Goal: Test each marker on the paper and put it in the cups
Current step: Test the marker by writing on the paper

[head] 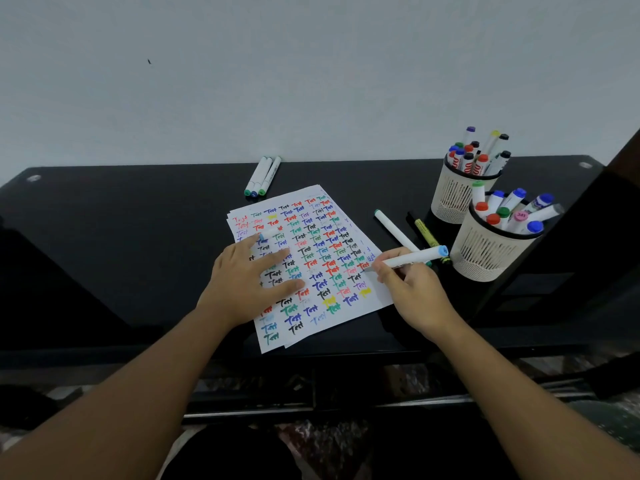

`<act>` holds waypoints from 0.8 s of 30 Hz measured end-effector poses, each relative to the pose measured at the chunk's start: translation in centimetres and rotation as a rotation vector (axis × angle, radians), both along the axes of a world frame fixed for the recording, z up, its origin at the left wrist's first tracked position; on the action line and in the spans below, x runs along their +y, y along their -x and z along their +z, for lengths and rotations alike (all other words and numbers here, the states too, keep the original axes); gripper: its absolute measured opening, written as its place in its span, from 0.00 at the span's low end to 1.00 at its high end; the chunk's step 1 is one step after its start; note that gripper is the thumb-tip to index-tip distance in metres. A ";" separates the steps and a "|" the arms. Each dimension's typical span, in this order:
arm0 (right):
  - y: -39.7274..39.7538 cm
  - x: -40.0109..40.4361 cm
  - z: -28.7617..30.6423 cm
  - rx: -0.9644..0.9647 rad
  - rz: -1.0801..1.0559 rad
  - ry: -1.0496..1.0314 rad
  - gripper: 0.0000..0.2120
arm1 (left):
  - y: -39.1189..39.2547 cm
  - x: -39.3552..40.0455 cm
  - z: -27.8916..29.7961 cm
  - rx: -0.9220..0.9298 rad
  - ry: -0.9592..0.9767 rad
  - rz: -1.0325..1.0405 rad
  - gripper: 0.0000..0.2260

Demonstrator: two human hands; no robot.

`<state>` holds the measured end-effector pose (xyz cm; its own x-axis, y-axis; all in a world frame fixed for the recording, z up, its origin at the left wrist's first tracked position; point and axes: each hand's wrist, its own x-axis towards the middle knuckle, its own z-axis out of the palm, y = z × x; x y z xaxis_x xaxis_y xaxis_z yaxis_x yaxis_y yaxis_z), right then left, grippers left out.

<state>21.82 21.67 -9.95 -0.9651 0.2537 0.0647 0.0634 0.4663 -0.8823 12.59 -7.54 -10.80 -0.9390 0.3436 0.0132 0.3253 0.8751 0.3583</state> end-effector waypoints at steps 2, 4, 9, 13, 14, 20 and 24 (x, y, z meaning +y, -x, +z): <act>-0.2 0.0 0.1 0.006 0.001 -0.003 0.06 | 0.0 0.0 0.0 -0.002 0.004 0.000 0.41; -0.4 -0.1 0.3 0.017 -0.008 0.005 0.07 | 0.0 0.1 0.0 -0.007 0.004 0.003 0.42; -0.3 -0.2 0.3 0.024 -0.030 0.012 0.06 | 0.1 0.0 0.0 0.000 0.016 0.000 0.42; -0.2 -0.1 0.1 0.022 -0.042 -0.011 0.05 | 0.0 0.1 0.0 0.012 0.004 -0.003 0.43; -0.2 -0.1 0.1 0.018 -0.042 -0.014 0.06 | 0.0 0.0 0.0 0.012 0.005 -0.003 0.43; -0.1 0.0 -0.1 0.023 -0.058 -0.025 0.06 | 0.2 0.1 0.0 0.010 0.016 -0.006 0.43; 0.0 -0.1 0.0 0.018 -0.050 -0.026 0.06 | 0.1 -0.1 0.0 0.010 0.020 -0.011 0.42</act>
<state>21.85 21.56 -9.96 -0.9499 0.2995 0.0895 0.0710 0.4854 -0.8714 12.46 -7.62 -10.84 -0.9351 0.3542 0.0153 0.3383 0.8786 0.3371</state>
